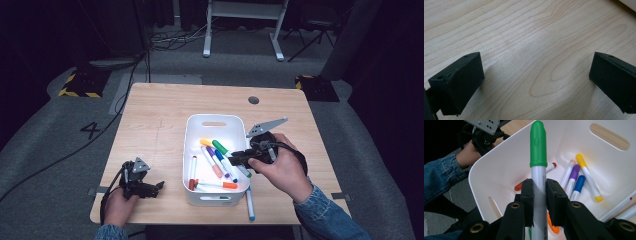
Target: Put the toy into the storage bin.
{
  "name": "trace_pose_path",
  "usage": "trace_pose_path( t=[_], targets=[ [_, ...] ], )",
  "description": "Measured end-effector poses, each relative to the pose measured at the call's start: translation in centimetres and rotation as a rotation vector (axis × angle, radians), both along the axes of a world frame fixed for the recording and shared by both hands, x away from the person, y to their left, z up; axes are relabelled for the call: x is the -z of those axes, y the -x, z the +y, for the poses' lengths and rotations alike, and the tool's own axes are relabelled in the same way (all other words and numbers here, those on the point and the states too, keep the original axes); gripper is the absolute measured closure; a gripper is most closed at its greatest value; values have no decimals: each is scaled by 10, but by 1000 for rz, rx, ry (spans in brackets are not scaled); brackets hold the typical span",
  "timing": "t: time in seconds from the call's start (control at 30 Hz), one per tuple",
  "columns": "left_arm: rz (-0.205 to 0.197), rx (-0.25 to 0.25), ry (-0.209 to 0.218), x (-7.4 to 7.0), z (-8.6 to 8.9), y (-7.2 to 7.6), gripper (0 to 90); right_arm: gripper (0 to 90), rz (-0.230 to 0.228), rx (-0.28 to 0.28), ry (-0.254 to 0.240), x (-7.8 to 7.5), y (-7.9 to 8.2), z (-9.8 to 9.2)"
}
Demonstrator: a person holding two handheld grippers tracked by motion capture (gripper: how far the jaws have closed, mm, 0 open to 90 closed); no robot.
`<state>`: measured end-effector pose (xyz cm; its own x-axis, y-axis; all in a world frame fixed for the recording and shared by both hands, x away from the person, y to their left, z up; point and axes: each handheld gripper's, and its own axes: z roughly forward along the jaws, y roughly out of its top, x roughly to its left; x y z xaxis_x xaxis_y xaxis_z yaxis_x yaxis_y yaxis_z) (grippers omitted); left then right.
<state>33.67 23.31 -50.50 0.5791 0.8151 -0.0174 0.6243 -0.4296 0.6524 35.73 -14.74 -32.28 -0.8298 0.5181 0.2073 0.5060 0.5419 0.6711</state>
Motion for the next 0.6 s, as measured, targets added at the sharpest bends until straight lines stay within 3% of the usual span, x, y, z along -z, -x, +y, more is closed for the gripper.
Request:
trace_pose_path(
  t=[0.6],
  targets=[
    [0,0,0,0,0,0,0,772,40,-64,74,26,4,12]
  ],
)
